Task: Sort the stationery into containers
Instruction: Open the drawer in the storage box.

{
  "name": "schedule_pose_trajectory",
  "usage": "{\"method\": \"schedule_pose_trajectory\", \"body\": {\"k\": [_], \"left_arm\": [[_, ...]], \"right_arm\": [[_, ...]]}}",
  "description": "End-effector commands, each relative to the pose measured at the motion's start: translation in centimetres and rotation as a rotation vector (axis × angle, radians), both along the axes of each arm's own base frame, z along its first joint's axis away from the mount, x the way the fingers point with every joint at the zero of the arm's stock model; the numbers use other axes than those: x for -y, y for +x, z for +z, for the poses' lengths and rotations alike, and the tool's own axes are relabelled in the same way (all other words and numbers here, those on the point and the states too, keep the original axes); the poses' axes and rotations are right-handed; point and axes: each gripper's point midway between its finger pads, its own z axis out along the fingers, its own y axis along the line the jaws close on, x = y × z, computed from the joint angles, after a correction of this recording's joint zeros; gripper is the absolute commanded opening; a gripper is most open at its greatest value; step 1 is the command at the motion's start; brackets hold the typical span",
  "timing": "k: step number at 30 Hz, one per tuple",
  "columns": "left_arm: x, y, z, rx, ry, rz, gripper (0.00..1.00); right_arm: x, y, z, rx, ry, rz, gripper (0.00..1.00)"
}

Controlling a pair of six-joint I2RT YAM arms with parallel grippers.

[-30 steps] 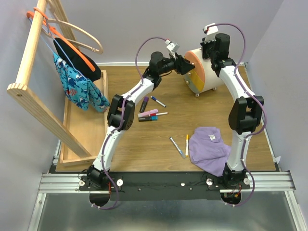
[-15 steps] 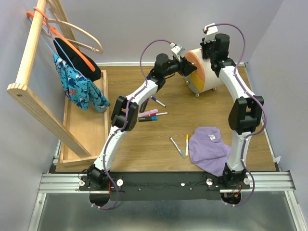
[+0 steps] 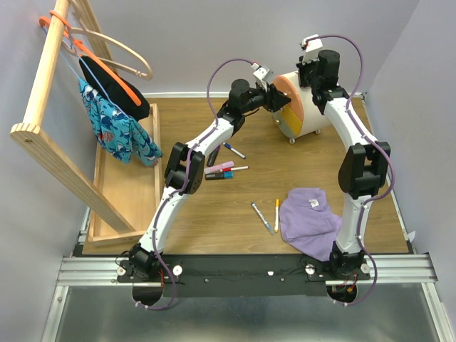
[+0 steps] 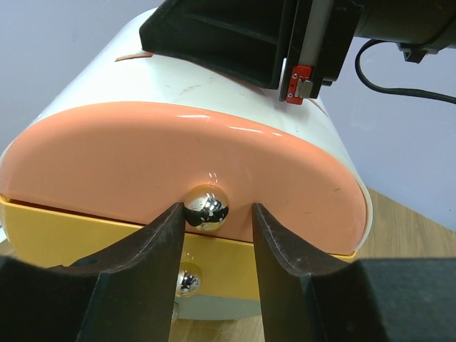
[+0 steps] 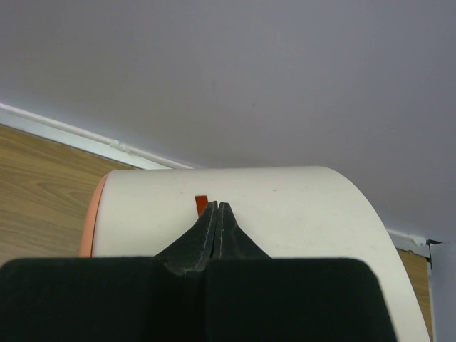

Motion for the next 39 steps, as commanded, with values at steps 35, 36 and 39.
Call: {"method": "schedule_pose_trajectory", "body": {"k": [35, 36, 39], "left_arm": [[-5.7, -2.8, 2.5, 0.018, -0.043, 0.042, 0.27], [-6.0, -2.8, 2.6, 0.018, -0.041, 0.045, 0.27], [-6.6, -3.3, 2.8, 0.014, -0.041, 0.048, 0.27]], "right_arm": [[-0.1, -3.2, -15.0, -0.436, -0.071, -0.006, 0.01], [0.0, -3.2, -15.1, -0.438, -0.073, -0.007, 0.01], [-0.2, -3.2, -15.2, -0.437, -0.075, -0.004, 0.01]]}}
